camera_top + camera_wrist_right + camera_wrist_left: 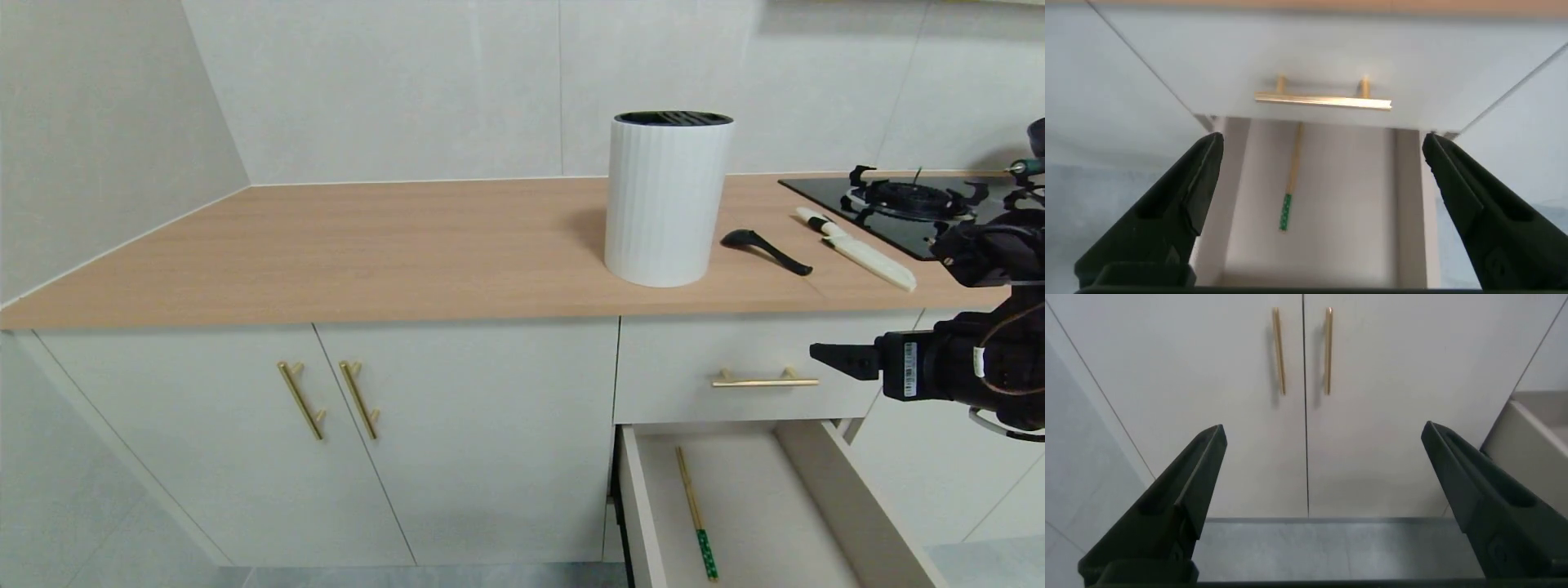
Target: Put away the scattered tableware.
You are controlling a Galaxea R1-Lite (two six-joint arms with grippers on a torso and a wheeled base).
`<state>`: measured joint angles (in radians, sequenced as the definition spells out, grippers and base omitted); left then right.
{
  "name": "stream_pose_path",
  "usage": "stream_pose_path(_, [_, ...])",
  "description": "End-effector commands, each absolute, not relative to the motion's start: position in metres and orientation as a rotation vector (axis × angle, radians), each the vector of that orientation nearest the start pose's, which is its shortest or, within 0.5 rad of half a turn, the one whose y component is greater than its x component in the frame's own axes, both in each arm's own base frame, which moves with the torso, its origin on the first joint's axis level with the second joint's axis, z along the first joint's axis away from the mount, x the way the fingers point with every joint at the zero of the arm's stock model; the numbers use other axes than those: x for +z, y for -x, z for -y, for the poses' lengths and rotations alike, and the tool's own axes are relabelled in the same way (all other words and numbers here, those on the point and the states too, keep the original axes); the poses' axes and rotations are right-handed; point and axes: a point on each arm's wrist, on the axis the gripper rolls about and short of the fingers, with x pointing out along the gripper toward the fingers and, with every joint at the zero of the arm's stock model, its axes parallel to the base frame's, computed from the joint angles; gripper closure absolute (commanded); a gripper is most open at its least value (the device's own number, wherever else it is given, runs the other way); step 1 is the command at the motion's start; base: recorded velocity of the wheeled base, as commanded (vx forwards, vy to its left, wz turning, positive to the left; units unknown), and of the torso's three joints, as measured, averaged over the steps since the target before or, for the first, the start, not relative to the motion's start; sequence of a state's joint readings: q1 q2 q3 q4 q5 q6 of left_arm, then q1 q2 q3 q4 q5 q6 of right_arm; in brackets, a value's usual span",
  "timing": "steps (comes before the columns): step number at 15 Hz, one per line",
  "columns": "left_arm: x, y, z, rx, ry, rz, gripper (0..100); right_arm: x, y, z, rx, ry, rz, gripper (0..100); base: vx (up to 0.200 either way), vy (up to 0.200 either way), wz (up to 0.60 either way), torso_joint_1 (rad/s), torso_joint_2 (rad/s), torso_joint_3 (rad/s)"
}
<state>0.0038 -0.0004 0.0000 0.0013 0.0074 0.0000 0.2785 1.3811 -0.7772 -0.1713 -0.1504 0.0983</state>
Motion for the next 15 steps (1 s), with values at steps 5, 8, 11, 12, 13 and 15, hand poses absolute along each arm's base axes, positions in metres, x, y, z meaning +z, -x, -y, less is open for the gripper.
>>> stream_pose_path(5, [0.075,0.023,0.0,0.012,0.0,-0.002,0,0.215,-0.216,-0.056,0.099,-0.004,-0.427,0,0.0,0.0,0.0,0.159,-0.47,-0.319])
stream_pose_path(8, [0.075,0.023,0.0,0.012,0.0,-0.002,0,0.214,-0.217,-0.056,0.097,-0.003,-0.433,0,0.0,0.0,0.0,0.178,-0.49,-0.307])
stream_pose_path(11, [0.075,0.023,0.0,0.012,0.0,-0.002,0,0.207,-0.236,-0.05,0.106,0.017,-0.459,0,0.0,0.0,0.0,0.198,-0.51,-0.31])
stream_pose_path(12, [0.075,0.023,0.0,0.012,0.0,0.0,0,0.205,-0.245,-0.044,0.109,0.036,-0.47,0,0.0,0.0,0.0,0.173,-0.43,-0.242])
stream_pose_path(13, [0.075,0.023,0.0,0.012,0.0,0.0,0,0.205,-0.269,-0.03,0.124,0.05,-0.457,0,0.0,0.0,0.0,0.095,-0.23,-0.144])
stream_pose_path(15, [0.075,0.023,0.0,0.012,0.0,-0.002,0,0.205,-0.319,-0.01,0.167,0.041,-0.426,0,0.0,0.0,0.0,0.046,-0.1,-0.056])
